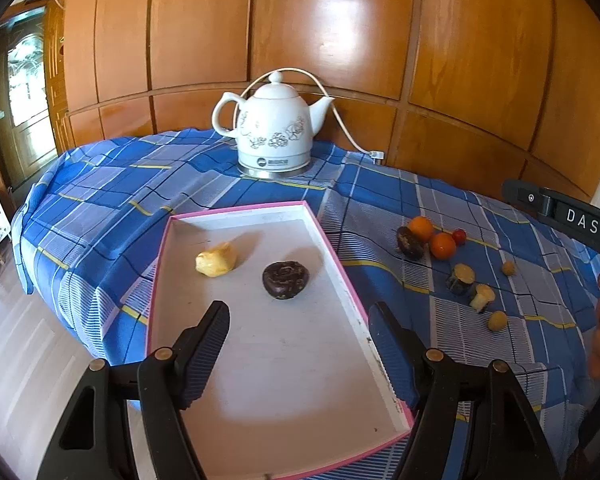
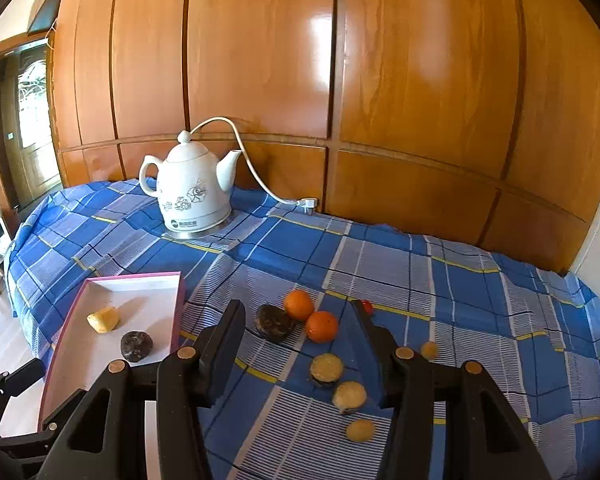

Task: Organize fruits
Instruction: 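Withdraw the right tool and move the left tool toward the oranges, then close the left tool around an orange, then carry the orange with the left tool toward the tray while the right grasps a tan ball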

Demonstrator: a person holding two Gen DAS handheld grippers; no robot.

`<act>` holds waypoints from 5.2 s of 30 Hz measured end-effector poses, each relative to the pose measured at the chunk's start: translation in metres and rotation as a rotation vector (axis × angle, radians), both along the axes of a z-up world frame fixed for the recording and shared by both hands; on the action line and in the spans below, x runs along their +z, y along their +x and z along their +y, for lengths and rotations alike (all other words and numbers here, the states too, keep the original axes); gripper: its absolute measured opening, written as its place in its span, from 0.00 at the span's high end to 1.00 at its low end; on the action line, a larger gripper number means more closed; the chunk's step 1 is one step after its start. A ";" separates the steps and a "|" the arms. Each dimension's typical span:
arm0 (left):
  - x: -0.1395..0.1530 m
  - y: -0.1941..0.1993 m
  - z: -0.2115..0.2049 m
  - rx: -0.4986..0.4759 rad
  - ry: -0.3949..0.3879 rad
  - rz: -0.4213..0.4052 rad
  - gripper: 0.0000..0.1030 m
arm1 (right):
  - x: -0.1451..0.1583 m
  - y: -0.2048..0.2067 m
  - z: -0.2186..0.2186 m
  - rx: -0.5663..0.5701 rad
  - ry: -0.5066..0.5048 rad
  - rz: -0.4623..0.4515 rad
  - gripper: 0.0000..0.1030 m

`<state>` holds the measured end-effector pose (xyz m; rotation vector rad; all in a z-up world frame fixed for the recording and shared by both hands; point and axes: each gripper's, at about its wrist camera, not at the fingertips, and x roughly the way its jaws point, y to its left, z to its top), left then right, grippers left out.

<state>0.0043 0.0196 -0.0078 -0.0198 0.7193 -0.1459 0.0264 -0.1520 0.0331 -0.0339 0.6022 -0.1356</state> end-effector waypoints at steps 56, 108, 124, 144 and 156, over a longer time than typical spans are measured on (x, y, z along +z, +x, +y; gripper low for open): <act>-0.014 0.124 -0.150 -0.362 0.077 0.181 0.37 | -0.063 0.014 -0.239 -0.213 0.284 0.322 0.48; -0.043 0.035 -0.115 -0.438 -0.069 0.218 0.62 | -0.088 0.023 -0.210 -0.085 0.292 0.408 0.54; -0.029 0.034 -0.047 -0.307 -0.174 0.164 0.62 | -0.105 0.032 -0.181 -0.020 0.349 0.486 0.65; -0.034 0.039 -0.012 -0.220 -0.213 0.171 0.62 | -0.116 0.088 -0.202 -0.203 0.251 0.485 0.65; -0.031 0.070 0.048 -0.008 -0.266 0.186 0.62 | -0.125 0.094 -0.191 -0.151 0.152 0.465 0.77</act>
